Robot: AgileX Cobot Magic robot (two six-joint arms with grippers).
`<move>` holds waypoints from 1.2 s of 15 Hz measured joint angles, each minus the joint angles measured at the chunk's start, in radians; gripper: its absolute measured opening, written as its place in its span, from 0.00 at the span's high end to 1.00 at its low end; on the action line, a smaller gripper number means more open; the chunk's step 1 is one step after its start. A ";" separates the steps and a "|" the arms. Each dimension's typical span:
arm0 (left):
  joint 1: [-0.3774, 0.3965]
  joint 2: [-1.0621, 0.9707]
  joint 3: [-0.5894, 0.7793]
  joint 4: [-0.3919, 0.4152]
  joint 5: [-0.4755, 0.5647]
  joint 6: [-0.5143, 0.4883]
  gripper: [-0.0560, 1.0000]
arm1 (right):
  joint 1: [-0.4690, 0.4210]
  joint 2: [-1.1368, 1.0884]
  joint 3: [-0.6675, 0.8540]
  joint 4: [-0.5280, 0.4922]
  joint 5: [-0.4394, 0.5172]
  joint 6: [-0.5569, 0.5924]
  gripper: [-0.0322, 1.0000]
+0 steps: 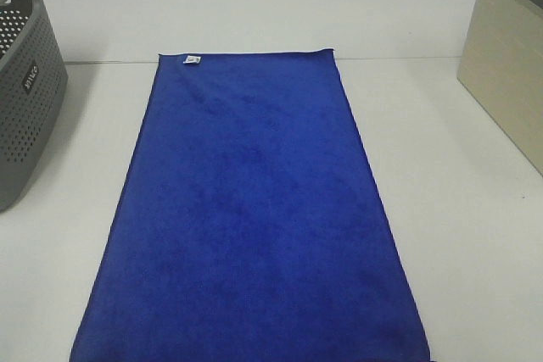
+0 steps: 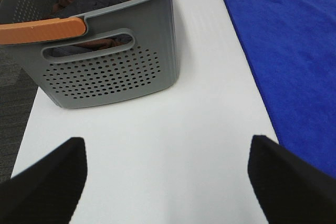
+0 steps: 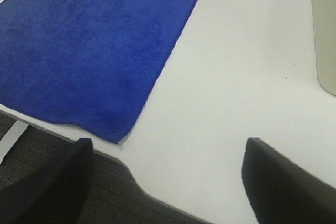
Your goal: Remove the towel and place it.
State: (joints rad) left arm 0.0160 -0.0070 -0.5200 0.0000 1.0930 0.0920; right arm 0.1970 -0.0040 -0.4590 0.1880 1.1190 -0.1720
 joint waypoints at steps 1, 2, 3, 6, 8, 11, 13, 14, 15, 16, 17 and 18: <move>0.000 0.000 0.000 0.000 -0.003 0.001 0.20 | -0.004 0.000 0.000 0.000 0.000 0.000 0.23; 0.000 0.000 0.000 0.000 -0.007 0.001 0.20 | -0.026 0.000 0.000 0.002 0.000 0.000 0.23; 0.000 0.000 0.000 0.000 -0.010 0.001 0.20 | -0.065 0.000 0.000 0.003 0.000 0.000 0.23; 0.000 0.000 0.000 -0.007 -0.012 0.001 0.20 | -0.217 0.000 0.000 0.003 -0.001 0.000 0.23; 0.000 0.000 0.000 -0.007 -0.012 0.001 0.20 | -0.240 0.000 0.000 0.012 -0.001 0.000 0.23; 0.000 0.000 0.000 -0.007 -0.013 0.001 0.20 | -0.241 0.000 0.000 0.016 -0.001 0.000 0.23; 0.000 0.000 0.000 -0.007 -0.013 0.001 0.20 | -0.241 0.000 0.000 0.019 -0.001 0.000 0.23; 0.000 0.000 0.000 -0.007 -0.013 0.001 0.20 | -0.241 0.000 0.000 0.019 -0.001 0.000 0.23; 0.000 0.000 0.000 -0.007 -0.013 0.001 0.20 | -0.241 0.000 0.000 0.019 -0.001 0.000 0.23; 0.000 0.000 0.000 -0.007 -0.013 0.001 0.20 | -0.241 0.000 0.000 0.019 -0.001 0.000 0.23; 0.000 0.000 0.000 -0.007 -0.013 0.001 0.20 | -0.241 0.000 0.000 0.019 -0.001 0.000 0.23; 0.000 0.000 0.000 -0.007 -0.013 0.001 0.20 | -0.241 0.000 0.000 0.019 -0.001 0.000 0.23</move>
State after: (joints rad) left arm 0.0160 -0.0070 -0.5200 -0.0070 1.0800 0.0930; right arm -0.0440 -0.0040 -0.4590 0.2070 1.1180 -0.1720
